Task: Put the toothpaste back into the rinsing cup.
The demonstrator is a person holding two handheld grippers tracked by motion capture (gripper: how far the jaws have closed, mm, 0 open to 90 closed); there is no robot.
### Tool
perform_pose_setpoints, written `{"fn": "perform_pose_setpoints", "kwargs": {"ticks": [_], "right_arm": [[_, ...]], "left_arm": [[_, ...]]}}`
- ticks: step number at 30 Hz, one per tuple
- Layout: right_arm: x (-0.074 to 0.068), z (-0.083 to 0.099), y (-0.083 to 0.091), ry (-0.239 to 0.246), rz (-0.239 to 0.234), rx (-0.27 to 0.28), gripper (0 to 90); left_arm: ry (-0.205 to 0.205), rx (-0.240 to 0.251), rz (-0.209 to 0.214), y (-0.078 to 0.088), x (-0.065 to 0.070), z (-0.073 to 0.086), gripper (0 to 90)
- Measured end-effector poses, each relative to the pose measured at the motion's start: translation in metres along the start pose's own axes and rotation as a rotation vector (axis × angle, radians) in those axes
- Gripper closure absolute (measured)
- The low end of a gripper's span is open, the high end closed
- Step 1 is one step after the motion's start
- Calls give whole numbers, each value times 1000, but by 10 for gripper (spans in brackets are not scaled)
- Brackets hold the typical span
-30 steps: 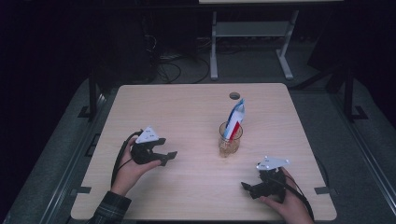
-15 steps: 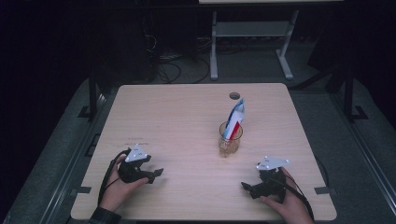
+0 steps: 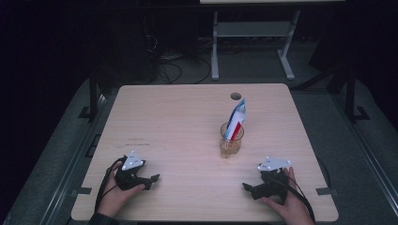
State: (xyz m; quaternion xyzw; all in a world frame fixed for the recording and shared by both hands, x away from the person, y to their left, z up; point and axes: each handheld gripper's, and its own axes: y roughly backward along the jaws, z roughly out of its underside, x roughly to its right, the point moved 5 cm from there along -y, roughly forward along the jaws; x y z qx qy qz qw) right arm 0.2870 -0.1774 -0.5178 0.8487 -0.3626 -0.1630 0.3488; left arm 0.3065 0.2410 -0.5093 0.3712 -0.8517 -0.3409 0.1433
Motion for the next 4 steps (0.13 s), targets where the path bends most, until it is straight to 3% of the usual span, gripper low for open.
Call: {"fn": "perform_pose_setpoints", "kwargs": {"ticks": [4], "right_arm": [[0,0,0,-3,9,2,16]], "left_arm": [[-1,-1,2,0,0,0,145]]}}
